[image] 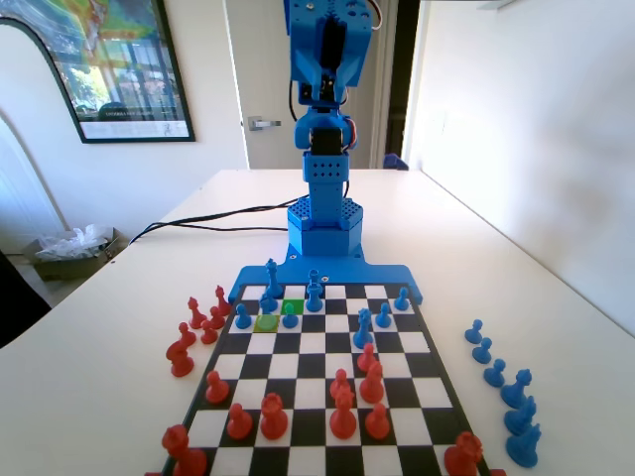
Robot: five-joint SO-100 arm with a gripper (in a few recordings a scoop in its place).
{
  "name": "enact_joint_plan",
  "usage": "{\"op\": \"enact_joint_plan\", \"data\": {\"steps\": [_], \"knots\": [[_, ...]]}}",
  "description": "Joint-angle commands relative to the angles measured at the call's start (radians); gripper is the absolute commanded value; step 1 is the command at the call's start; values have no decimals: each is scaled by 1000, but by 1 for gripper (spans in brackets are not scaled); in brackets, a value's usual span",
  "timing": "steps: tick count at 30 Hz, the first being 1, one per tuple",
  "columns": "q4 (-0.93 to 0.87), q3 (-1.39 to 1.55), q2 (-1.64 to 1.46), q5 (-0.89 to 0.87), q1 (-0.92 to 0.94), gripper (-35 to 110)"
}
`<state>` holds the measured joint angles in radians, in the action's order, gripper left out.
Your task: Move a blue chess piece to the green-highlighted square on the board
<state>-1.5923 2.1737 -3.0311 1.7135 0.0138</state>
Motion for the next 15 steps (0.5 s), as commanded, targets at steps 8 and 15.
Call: {"op": "enact_joint_plan", "data": {"steps": [8,15], "knots": [[5,5,25,14,-23,1],[0,-31,71,-38,-52,1]]}}
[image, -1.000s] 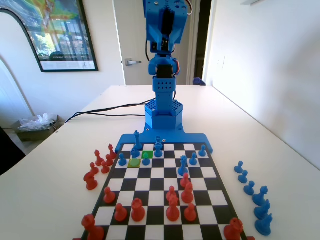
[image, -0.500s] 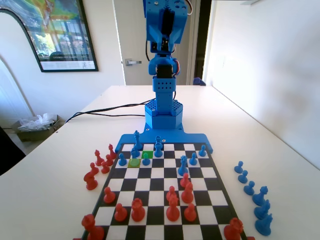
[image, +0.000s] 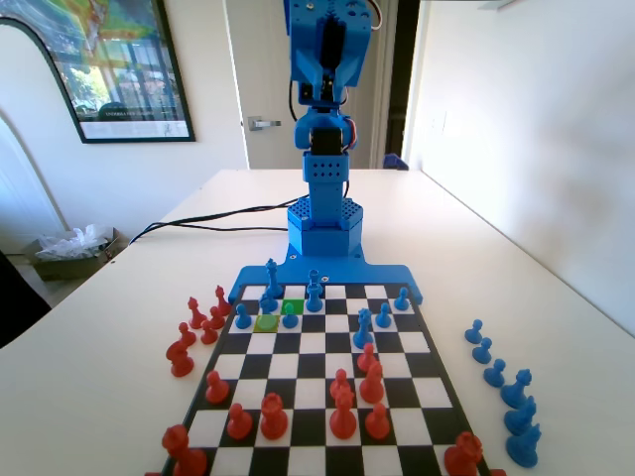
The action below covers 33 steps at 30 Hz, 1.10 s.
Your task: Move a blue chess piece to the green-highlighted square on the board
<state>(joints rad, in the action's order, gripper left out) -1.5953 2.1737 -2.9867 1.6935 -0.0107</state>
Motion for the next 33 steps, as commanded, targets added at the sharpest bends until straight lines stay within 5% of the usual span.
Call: {"op": "enact_joint_plan", "data": {"steps": [1,14,33], "knots": [[6,-51,52,-37,-38,1],[-29,-394,592,-124,32,1],[342,-117,937,158,330,3]]}}
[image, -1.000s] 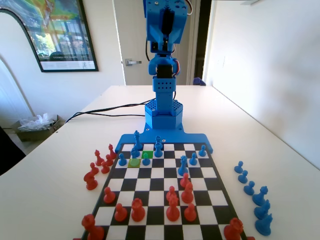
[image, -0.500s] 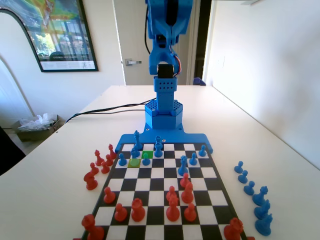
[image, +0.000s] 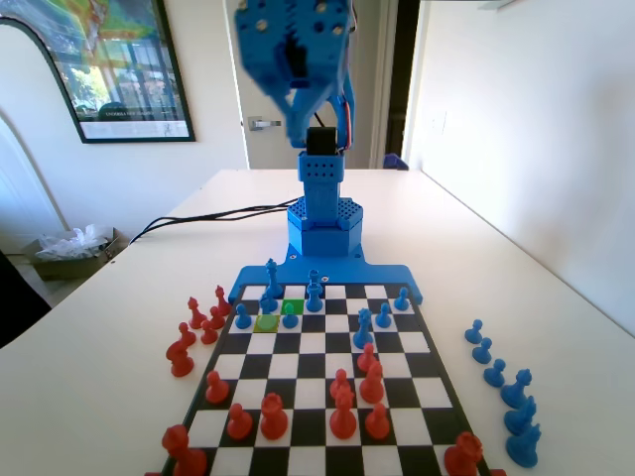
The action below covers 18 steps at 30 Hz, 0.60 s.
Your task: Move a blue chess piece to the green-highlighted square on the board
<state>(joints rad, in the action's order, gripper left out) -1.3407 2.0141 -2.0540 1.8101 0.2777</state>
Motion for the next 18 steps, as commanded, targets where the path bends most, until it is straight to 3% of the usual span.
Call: {"op": "enact_joint_plan", "data": {"steps": [1,18], "knots": [[127,72,12,44,46,3],[525,479,60,114,86,8]]}}
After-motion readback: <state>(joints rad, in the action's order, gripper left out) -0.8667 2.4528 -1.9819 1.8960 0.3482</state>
